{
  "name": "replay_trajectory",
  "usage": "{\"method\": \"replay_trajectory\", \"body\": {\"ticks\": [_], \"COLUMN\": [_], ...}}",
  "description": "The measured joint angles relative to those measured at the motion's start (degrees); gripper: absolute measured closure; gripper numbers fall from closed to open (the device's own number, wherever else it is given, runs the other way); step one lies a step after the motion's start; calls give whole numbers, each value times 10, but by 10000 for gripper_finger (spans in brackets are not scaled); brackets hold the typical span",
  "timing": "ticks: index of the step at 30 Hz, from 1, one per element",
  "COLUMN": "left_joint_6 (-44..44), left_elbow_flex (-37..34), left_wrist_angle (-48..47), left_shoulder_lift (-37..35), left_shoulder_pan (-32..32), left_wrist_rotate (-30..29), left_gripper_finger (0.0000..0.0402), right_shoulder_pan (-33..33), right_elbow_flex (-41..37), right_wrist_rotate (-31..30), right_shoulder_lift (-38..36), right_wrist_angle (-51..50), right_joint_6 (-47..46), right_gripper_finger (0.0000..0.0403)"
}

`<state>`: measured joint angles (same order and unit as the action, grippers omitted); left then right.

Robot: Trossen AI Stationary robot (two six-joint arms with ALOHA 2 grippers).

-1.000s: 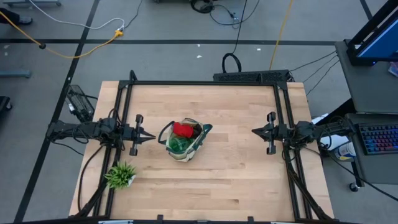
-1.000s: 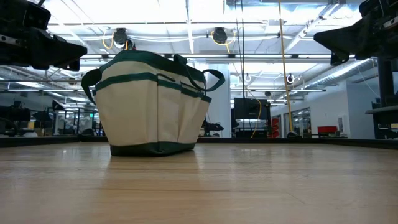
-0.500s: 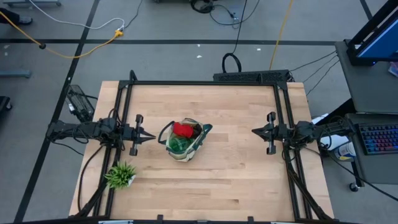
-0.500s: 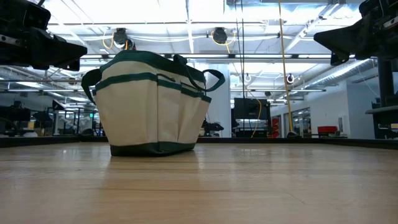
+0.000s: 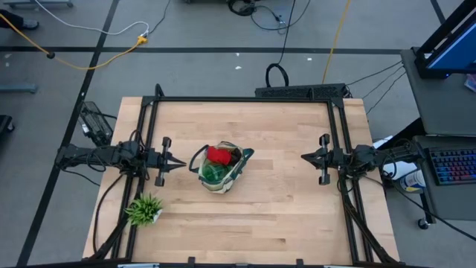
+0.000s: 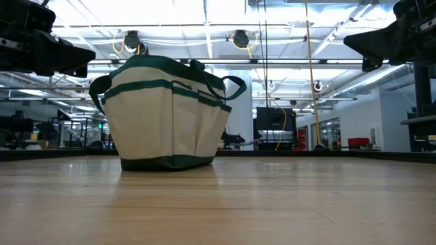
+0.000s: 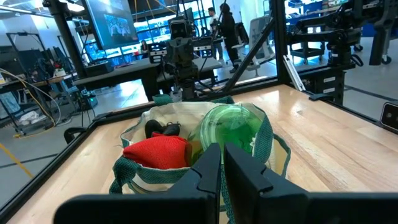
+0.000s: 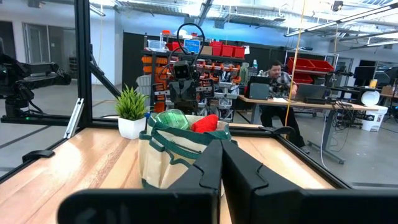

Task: Pick & Place Garden tools in Gardening bag
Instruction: Return to Home Position

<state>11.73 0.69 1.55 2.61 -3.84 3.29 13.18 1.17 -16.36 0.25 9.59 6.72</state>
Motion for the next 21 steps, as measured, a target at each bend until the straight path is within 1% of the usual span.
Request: {"method": "replay_trajectory", "body": {"ticks": [21], "left_joint_6": [0], "left_elbow_flex": [0], "left_wrist_angle": [0], "left_shoulder_lift": [0], "left_shoulder_pan": [0], "left_wrist_rotate": [0], "left_gripper_finger": [376], "right_shoulder_pan": [0], "right_elbow_flex": [0], "right_wrist_rotate": [0], "right_shoulder_lift": [0], "right_wrist_angle": [0], "right_joint_6": [0], "right_gripper_finger": [399]}}
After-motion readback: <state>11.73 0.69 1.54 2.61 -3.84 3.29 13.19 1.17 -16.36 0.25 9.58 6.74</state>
